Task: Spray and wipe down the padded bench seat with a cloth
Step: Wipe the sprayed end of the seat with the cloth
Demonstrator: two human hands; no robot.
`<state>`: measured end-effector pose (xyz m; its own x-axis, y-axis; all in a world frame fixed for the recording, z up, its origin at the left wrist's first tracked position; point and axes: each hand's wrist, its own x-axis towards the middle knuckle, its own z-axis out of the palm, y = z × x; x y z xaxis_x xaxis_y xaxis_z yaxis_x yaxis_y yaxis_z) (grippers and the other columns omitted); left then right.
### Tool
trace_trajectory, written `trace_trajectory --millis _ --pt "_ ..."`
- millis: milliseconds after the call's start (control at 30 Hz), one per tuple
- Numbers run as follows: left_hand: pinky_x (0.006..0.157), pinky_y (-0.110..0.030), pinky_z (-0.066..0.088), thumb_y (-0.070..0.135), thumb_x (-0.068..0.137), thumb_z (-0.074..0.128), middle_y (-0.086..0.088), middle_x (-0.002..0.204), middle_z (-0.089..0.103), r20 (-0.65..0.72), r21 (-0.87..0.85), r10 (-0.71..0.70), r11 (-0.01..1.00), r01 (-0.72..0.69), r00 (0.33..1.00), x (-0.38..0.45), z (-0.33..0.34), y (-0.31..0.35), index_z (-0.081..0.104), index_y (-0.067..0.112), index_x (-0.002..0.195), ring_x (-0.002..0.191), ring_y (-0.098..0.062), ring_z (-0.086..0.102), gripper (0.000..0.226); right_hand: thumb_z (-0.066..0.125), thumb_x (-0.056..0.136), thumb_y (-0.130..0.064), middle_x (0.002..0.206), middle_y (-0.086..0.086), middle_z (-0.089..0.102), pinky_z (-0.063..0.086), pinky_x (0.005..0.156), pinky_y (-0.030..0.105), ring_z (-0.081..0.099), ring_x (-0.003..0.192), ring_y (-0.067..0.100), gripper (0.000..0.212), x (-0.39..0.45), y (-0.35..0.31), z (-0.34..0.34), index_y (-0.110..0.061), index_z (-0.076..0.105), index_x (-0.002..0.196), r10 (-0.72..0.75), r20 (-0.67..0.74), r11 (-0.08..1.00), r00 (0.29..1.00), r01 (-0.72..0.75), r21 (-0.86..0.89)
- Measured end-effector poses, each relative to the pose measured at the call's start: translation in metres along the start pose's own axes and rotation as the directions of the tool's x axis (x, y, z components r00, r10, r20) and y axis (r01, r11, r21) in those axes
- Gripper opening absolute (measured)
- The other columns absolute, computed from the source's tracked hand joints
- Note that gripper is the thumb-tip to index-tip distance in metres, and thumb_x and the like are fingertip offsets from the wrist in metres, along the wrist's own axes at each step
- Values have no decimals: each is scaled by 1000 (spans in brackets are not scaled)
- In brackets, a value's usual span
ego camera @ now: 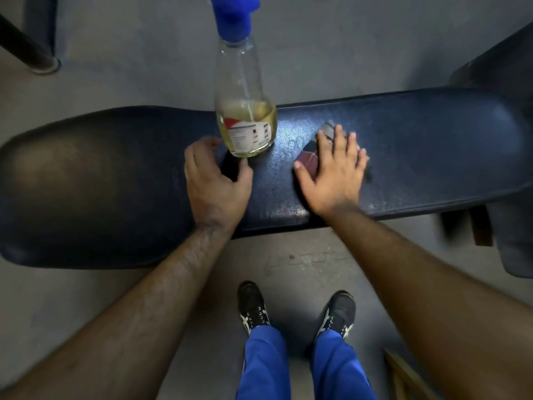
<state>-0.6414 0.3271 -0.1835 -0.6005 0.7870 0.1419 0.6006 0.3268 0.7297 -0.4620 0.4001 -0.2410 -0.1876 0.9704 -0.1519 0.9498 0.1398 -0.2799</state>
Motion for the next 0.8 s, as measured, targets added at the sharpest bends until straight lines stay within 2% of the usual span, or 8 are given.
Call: trace_trajectory --millis 67,167,267,300,433,567,700,800 --pt "106 -42 44 31 73 77 -6 134 47 54 -67 -68 995 72 996 9 2 0 44 9 137 125 -18 48 75 34 91 -62 167 9 11 -2 121 53 3 153 33 76 -3 -18 0 -23 26 156 -142 22 990 990 143 -12" --pt "112 -34 39 36 70 80 0 145 43 195 -151 -85 982 115 977 28 4 1 30 18 148 132 -10 44 94 34 92 -60 166 3 17 7 124 52 9 154 27 70 10 14 -10 -28 30 154 -454 118 887 883 460 -33" --pt "96 -37 51 34 66 81 4 121 59 203 -193 -13 980 53 979 47 4 3 50 26 121 111 -11 59 64 33 90 -60 166 5 16 4 123 51 9 154 28 74 36 8 -8 -26 27 155 -166 47 986 985 167 -28" --pt "90 -36 53 33 66 80 7 111 60 201 -182 -6 982 43 980 51 3 6 53 27 111 103 -9 61 54 32 91 -59 166 6 14 3 123 51 7 154 29 74 38 -5 -5 -25 24 156 -153 56 987 987 155 -38" --pt "81 -18 51 33 66 84 19 91 62 267 -141 -92 981 133 959 59 3 14 56 18 105 88 1 63 51 30 93 -60 166 4 17 8 124 48 10 154 25 74 51 -4 -14 -24 20 158 -474 154 875 867 483 -23" --pt "62 -7 44 34 68 86 17 79 62 202 -105 -209 967 234 957 66 -6 16 56 14 95 70 9 59 45 35 90 -56 166 8 15 8 123 51 9 153 30 81 57 -28 -5 -17 16 159 -175 76 983 982 178 -44" --pt "69 -18 43 36 77 79 8 86 65 101 -6 -215 976 216 971 69 -32 12 56 14 101 86 -18 65 40 33 87 -59 165 8 19 13 123 51 13 153 28 87 42 -61 -1 -10 17 158 -517 195 850 834 527 0" --pt "77 -16 37 34 83 73 -2 106 68 64 82 -233 970 228 970 71 -43 7 60 19 117 100 -27 64 39 29 88 -62 166 6 14 6 124 46 8 154 26 88 64 -73 -4 -13 13 159 -365 147 927 920 374 -39"
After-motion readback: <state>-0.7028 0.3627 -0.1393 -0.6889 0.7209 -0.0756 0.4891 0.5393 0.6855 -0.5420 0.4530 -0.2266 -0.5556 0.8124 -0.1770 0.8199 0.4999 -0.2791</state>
